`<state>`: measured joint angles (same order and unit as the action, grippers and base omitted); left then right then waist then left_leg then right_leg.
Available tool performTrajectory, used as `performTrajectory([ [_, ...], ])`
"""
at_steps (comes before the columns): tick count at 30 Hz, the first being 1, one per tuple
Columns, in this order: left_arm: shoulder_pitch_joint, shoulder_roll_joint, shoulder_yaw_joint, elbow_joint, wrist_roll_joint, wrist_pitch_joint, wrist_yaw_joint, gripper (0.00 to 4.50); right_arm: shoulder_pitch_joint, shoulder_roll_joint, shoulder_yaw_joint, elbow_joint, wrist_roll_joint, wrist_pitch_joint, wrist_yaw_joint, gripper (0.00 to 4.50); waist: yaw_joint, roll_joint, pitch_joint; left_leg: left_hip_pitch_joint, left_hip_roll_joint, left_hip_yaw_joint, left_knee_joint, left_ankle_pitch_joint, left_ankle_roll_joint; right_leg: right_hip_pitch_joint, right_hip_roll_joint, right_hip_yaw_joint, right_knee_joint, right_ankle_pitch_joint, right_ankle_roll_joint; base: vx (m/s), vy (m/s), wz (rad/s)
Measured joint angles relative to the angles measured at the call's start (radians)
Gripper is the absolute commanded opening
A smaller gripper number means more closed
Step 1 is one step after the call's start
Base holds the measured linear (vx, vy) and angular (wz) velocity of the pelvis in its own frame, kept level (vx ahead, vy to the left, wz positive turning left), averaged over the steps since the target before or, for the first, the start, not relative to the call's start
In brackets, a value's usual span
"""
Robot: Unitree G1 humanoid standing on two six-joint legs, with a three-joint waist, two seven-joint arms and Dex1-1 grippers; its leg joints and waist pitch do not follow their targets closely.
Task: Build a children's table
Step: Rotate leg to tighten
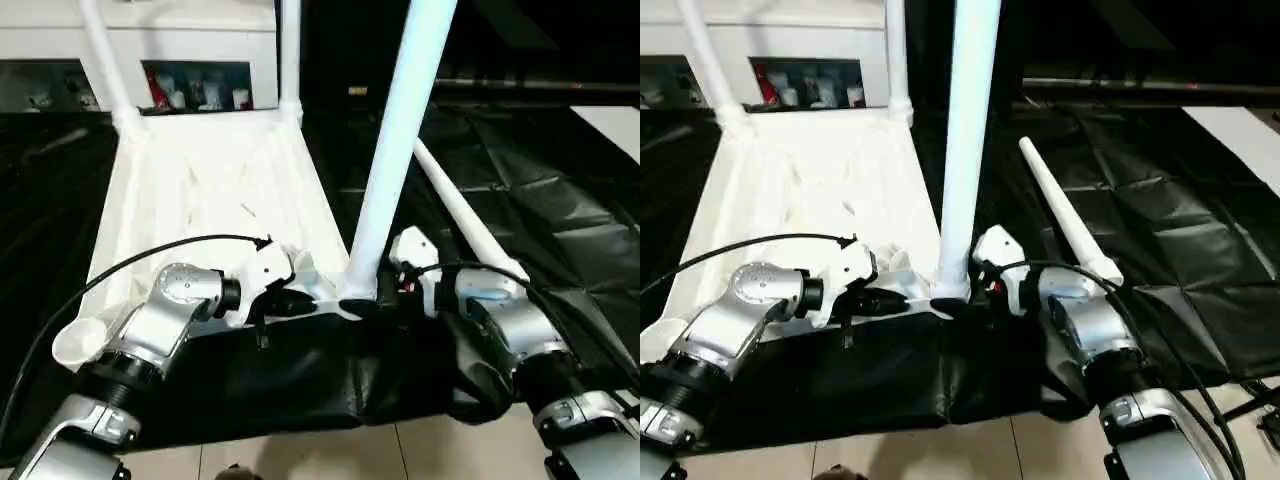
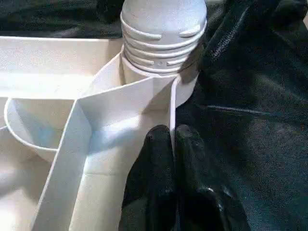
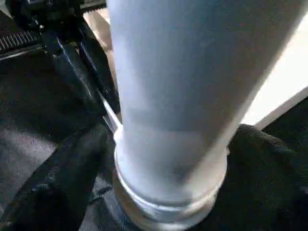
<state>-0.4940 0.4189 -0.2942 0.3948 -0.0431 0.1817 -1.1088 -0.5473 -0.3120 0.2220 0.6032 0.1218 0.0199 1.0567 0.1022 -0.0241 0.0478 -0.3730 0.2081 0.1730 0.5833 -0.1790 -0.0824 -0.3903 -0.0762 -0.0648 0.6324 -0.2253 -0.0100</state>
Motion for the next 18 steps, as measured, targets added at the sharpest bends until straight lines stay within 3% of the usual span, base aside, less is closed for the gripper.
performTrajectory([
  [11,0.013,0.005,0.0,-0.025,0.0,0.015,-0.009,0.0,-0.001,0.007,0.0,-0.001,0.003,0.019,0.012,2.97,-0.001,-0.001,0.0,0.0,0.0,0.0,0.0,0.003,0.005,0.0,0.0,0.0,0.0,0.0,0.0,0.0,0.0,0.0],
  [18,0.014,0.006,0.003,-0.025,0.0,0.021,0.0,0.0,-0.001,0.023,-0.007,0.01,0.002,0.02,-0.014,2.76,-0.003,-0.001,0.0,0.0,0.0,0.0,0.001,0.003,0.005,0.0,0.0,0.0,0.001,0.0,0.0,0.0,0.0,0.0],
])
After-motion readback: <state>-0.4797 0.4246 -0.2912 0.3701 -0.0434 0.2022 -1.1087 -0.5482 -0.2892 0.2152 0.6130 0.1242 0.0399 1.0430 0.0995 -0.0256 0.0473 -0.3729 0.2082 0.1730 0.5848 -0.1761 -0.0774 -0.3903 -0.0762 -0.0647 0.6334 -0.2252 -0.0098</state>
